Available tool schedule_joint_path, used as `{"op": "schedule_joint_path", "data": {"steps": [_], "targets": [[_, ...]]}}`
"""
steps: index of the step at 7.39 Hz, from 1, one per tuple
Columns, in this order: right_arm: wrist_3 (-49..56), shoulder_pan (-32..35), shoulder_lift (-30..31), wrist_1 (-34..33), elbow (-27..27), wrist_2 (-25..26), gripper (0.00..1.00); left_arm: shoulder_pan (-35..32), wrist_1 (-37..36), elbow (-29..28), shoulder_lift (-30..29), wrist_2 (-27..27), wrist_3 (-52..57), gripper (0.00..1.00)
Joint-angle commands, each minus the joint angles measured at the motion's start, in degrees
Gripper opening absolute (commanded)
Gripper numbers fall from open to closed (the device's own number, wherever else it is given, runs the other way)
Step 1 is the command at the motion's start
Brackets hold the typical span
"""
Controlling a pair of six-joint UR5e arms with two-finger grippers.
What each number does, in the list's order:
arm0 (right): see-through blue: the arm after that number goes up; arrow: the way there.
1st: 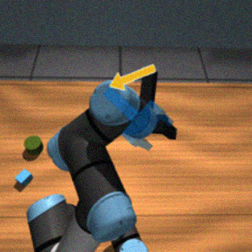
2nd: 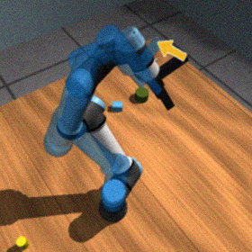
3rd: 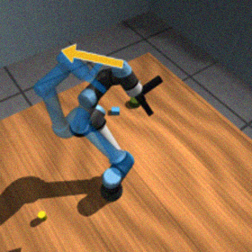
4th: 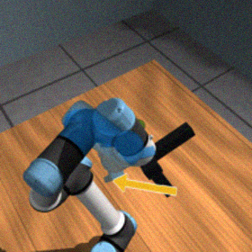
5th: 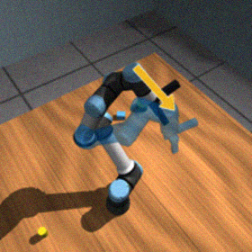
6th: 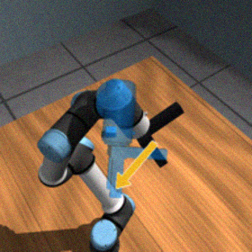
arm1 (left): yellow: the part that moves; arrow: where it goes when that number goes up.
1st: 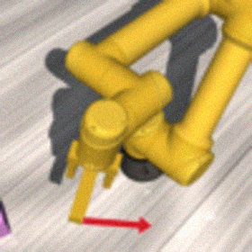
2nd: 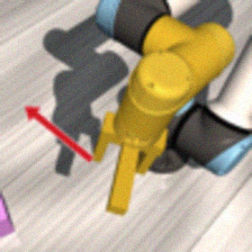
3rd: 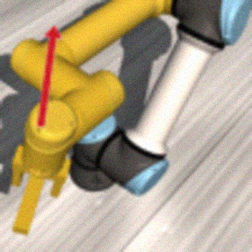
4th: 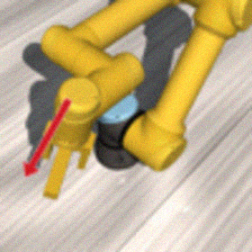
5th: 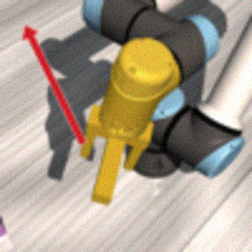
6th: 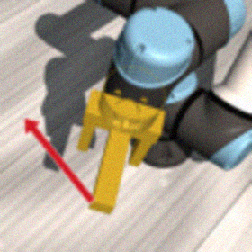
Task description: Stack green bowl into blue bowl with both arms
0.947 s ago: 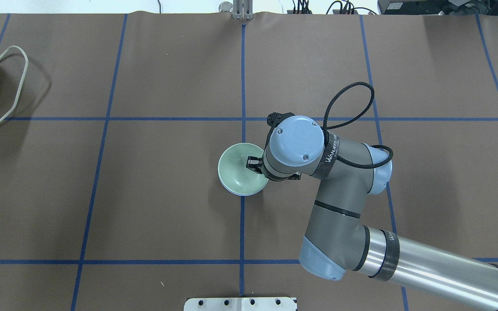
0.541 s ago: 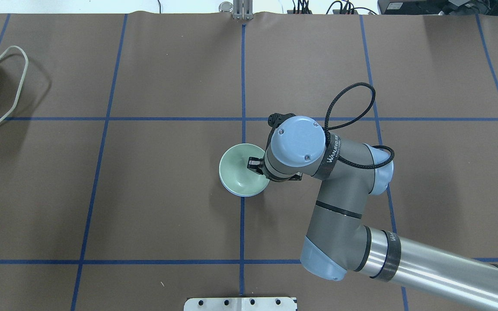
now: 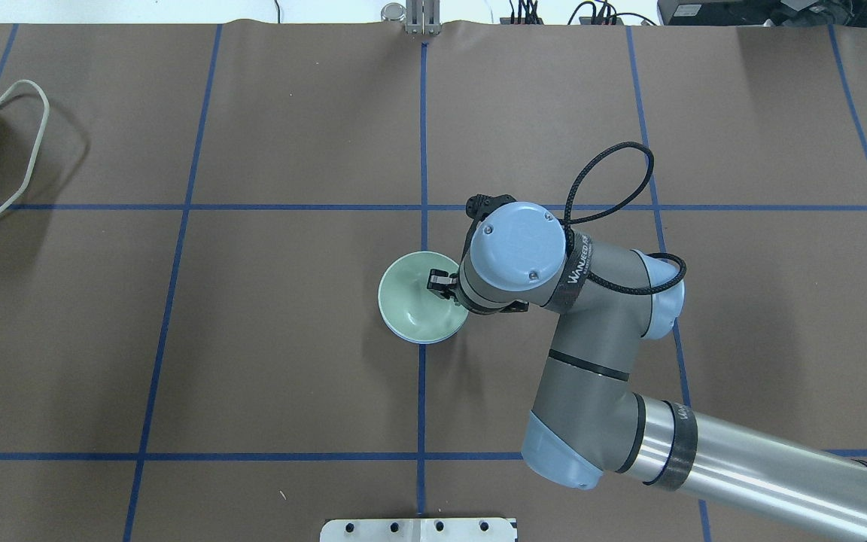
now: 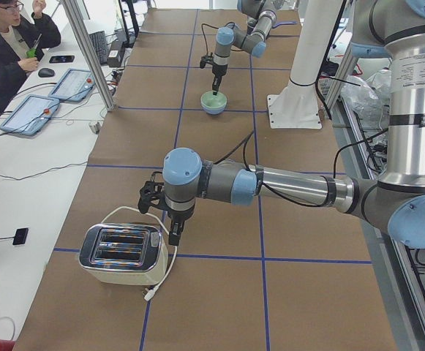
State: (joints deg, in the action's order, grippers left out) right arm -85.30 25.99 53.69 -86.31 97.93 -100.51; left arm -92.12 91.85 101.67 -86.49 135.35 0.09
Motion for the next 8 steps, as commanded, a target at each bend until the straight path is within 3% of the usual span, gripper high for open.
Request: {"op": "schedule_joint_path", "data": {"steps": [1, 3, 6, 8], "targets": [[2.1, 3.2, -0.1, -0.3, 1.6, -0.5, 1.0, -0.1, 0.0, -0.2, 0.1, 0.0, -0.2, 0.98], [9.1, 13.0, 1.0, -1.2, 1.4, -6.2, 1.0, 0.3, -0.5, -1.6, -0.1, 0.0, -0.8, 0.98], [32.1, 30.0, 7.5, -1.1, 0.6, -20.6, 1.0, 0.3, 0.1, -3.7, 1.4, 0.1, -0.4, 0.98], [45.2, 39.2, 14.0, -1.5, -0.5, -23.8, 1.0, 0.2, -0.2, -3.6, 1.8, -0.6, 0.0, 0.98]]}}
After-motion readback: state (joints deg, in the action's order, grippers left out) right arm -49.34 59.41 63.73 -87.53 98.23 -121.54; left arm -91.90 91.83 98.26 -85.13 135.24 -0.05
